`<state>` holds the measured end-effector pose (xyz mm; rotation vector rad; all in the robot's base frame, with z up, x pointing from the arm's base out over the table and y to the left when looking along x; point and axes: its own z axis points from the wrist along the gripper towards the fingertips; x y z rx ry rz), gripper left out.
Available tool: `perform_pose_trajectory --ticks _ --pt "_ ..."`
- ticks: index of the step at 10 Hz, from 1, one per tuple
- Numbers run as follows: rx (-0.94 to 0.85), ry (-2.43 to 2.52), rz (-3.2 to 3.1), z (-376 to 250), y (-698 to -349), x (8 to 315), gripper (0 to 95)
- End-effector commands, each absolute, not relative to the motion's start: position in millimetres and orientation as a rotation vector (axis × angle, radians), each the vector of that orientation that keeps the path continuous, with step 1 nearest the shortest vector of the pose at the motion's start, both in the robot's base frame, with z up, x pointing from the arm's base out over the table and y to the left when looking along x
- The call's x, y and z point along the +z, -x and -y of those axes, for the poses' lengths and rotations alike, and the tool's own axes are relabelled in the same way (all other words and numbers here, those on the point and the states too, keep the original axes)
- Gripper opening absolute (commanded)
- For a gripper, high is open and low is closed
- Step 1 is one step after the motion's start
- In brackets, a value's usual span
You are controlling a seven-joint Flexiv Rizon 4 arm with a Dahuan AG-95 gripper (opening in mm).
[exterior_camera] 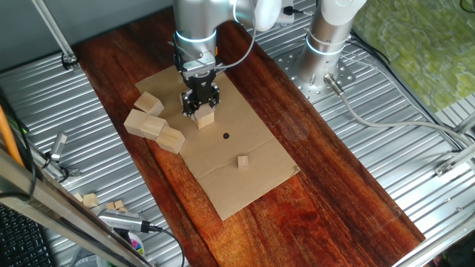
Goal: Stack the blocks into a pyramid shape
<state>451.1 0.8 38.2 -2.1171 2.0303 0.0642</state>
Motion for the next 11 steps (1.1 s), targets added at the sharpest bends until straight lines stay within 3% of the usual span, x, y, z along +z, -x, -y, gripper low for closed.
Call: perform_pose_trajectory --ticks 1,3,4,11 --pt "0.057 2.126 -2.018 -0.3 -450.8 37.6 38.0" --pt "0.041 2.140 -1.995 -0.2 -450.9 37.5 38.0" --pt "0.036 2.142 -1.989 0.1 -451.0 37.1 57.0" --pt "0.030 2.154 -1.963 1.1 -451.7 35.3 57.0"
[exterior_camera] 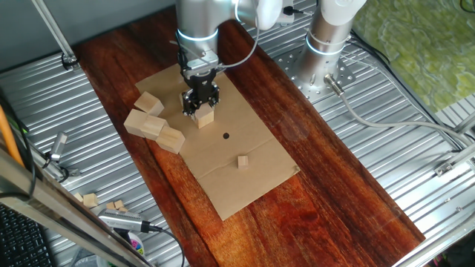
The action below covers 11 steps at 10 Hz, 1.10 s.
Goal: Stack the blocks into a pyramid shape
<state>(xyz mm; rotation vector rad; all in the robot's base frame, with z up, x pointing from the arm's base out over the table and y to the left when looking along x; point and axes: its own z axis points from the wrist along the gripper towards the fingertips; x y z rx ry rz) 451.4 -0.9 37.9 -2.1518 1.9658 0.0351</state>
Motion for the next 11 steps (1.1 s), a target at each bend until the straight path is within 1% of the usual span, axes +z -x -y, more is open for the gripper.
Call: perform_pose_trajectory --ticks 1,2,11 --pt "0.025 2.155 -1.959 1.1 -451.7 35.3 57.0" --pt "0.023 2.154 -1.958 1.1 -451.7 35.3 76.0" --pt "0.026 2.151 -1.958 1.1 -452.5 35.4 76.0"
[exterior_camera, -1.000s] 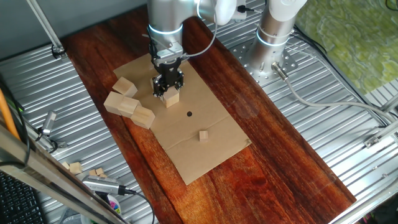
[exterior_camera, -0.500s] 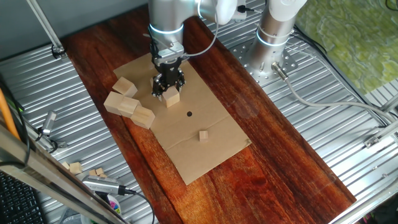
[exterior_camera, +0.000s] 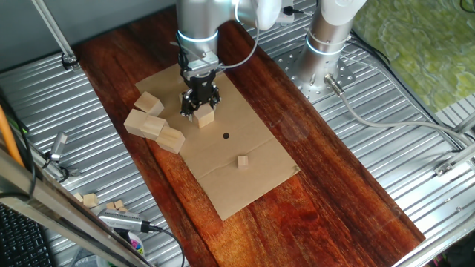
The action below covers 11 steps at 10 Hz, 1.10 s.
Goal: Stack the blocks into a pyramid shape
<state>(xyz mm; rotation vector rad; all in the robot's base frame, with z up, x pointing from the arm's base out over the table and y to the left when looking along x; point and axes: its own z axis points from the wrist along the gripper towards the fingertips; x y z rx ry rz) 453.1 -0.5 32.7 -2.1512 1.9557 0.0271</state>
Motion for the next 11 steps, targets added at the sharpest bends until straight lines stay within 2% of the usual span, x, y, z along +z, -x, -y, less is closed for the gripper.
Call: perform_pose_trajectory --ticks 1,11 --pt "0.026 2.151 -1.960 0.8 -452.3 36.7 76.0" --pt "0.019 2.154 -1.976 1.6 -455.0 57.5 76.0"
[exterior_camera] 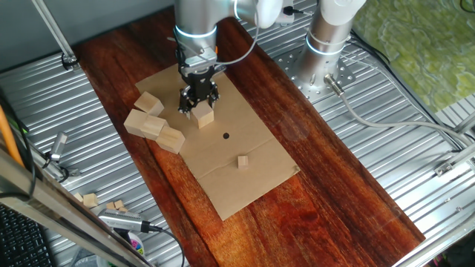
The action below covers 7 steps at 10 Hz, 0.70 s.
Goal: Stack the blocks into a pyramid shape
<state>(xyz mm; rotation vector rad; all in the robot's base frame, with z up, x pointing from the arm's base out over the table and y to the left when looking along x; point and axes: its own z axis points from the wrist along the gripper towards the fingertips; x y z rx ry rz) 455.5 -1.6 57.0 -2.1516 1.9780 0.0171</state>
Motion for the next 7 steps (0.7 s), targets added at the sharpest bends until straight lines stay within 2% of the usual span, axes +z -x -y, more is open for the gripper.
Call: perform_pose_trajectory --ticks 1,7 --pt "0.024 2.155 -1.976 1.6 -454.9 57.7 76.0" --pt "0.073 2.172 -1.996 1.2 -452.2 65.1 76.0"
